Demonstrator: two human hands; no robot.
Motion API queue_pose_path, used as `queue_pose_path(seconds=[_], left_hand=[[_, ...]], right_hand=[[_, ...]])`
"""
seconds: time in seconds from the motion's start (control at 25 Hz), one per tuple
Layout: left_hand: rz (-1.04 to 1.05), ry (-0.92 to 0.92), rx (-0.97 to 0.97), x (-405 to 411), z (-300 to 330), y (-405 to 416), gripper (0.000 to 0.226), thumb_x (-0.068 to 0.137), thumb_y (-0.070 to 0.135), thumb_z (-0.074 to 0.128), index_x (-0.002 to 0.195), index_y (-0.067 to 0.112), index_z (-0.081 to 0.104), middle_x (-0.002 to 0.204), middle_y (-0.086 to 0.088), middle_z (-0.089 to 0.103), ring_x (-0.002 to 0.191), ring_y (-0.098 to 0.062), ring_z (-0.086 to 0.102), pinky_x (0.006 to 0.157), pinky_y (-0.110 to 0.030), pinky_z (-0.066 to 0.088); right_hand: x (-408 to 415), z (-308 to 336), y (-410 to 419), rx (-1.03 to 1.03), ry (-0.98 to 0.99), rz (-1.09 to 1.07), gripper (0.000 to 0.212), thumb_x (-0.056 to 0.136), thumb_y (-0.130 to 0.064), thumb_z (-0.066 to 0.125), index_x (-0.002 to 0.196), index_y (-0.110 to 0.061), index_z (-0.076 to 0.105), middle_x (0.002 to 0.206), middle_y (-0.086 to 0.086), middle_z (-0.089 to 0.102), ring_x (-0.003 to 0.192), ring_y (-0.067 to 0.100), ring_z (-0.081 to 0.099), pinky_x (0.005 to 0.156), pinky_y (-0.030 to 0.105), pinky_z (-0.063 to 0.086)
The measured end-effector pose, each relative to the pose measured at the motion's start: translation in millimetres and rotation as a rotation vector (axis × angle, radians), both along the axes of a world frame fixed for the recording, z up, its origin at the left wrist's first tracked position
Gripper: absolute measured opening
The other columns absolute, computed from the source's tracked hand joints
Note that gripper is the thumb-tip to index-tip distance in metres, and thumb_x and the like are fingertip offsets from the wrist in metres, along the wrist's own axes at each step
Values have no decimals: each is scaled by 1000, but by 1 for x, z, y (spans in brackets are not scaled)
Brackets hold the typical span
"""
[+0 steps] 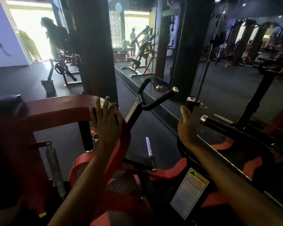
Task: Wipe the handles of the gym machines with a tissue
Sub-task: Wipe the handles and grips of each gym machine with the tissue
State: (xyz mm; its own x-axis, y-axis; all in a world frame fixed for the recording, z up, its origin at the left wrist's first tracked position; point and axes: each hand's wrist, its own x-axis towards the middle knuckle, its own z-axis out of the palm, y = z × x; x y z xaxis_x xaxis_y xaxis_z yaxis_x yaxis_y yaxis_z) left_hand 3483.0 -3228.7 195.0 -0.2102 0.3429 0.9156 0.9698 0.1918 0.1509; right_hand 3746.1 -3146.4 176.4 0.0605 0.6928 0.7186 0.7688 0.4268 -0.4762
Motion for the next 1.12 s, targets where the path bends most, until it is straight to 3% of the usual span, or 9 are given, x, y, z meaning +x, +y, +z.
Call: queue_pose_path(seconds=[0.12, 0.24, 0.36, 0.6, 0.72, 0.84, 0.92, 1.0, 1.12], left_hand=[[37, -47, 54, -20, 21, 0, 30, 95, 26, 53, 120, 12, 62, 145, -11, 48, 141, -35, 30, 120, -42, -2], [105, 87, 48, -29, 17, -2, 15, 92, 20, 57, 92, 8, 66, 110, -13, 64, 115, -33, 50, 108, -49, 29], [105, 142, 80, -33, 18, -2, 13, 90, 18, 58, 83, 8, 63, 93, -13, 62, 102, -31, 50, 98, -46, 33], [107, 159, 86, -38, 18, 0, 12, 90, 19, 60, 83, 9, 64, 93, -12, 62, 103, -30, 49, 98, -44, 31], [96, 156, 79, -40, 15, 0, 13, 91, 20, 59, 84, 10, 64, 94, -11, 62, 104, -30, 49, 99, -44, 30], [89, 182, 89, -40, 15, 1, 11, 89, 20, 62, 84, 10, 64, 93, -11, 62, 103, -30, 48, 97, -43, 30], [77, 180, 94, -39, 15, 1, 11, 89, 19, 63, 83, 10, 64, 92, -11, 62, 103, -30, 47, 98, -43, 30], [73, 176, 85, -40, 14, 0, 12, 90, 20, 62, 85, 10, 65, 93, -11, 62, 104, -29, 47, 99, -43, 29], [78, 180, 97, -42, 14, 1, 14, 91, 21, 59, 85, 10, 65, 93, -11, 62, 103, -29, 47, 99, -43, 29]], right_hand=[[17, 34, 46, -117, -411, -14, 48, 87, 15, 39, 134, 6, 43, 141, 24, 41, 133, 37, 36, 108, 37, 31], [27, 32, 57, -228, -749, -157, 46, 90, 10, 37, 136, 11, 37, 147, 27, 30, 141, 38, 19, 113, 43, 24], [21, 3, 29, -209, -1019, -116, 49, 94, 6, 34, 142, 11, 25, 150, 26, 21, 142, 38, 15, 114, 43, 20], [26, 53, 63, -198, -990, -147, 43, 93, 2, 41, 136, 6, 41, 148, 23, 31, 140, 36, 23, 113, 40, 27], [17, 27, 27, -235, -1148, -84, 44, 93, 6, 35, 136, 12, 33, 146, 31, 27, 139, 40, 22, 110, 41, 31], [20, 39, 31, -363, -1197, -50, 38, 93, 5, 36, 130, 8, 46, 142, 28, 36, 138, 38, 26, 112, 40, 30], [33, 55, 60, -178, -1116, -81, 35, 92, 3, 40, 125, 4, 53, 140, 21, 42, 138, 35, 28, 110, 38, 33], [32, 50, 60, -143, -1155, -118, 36, 92, 2, 40, 125, 4, 53, 137, 19, 46, 136, 34, 31, 108, 37, 35], [19, 19, 22, -218, -1405, 64, 35, 93, -1, 36, 122, 0, 55, 126, 16, 53, 124, 32, 43, 103, 36, 35]])
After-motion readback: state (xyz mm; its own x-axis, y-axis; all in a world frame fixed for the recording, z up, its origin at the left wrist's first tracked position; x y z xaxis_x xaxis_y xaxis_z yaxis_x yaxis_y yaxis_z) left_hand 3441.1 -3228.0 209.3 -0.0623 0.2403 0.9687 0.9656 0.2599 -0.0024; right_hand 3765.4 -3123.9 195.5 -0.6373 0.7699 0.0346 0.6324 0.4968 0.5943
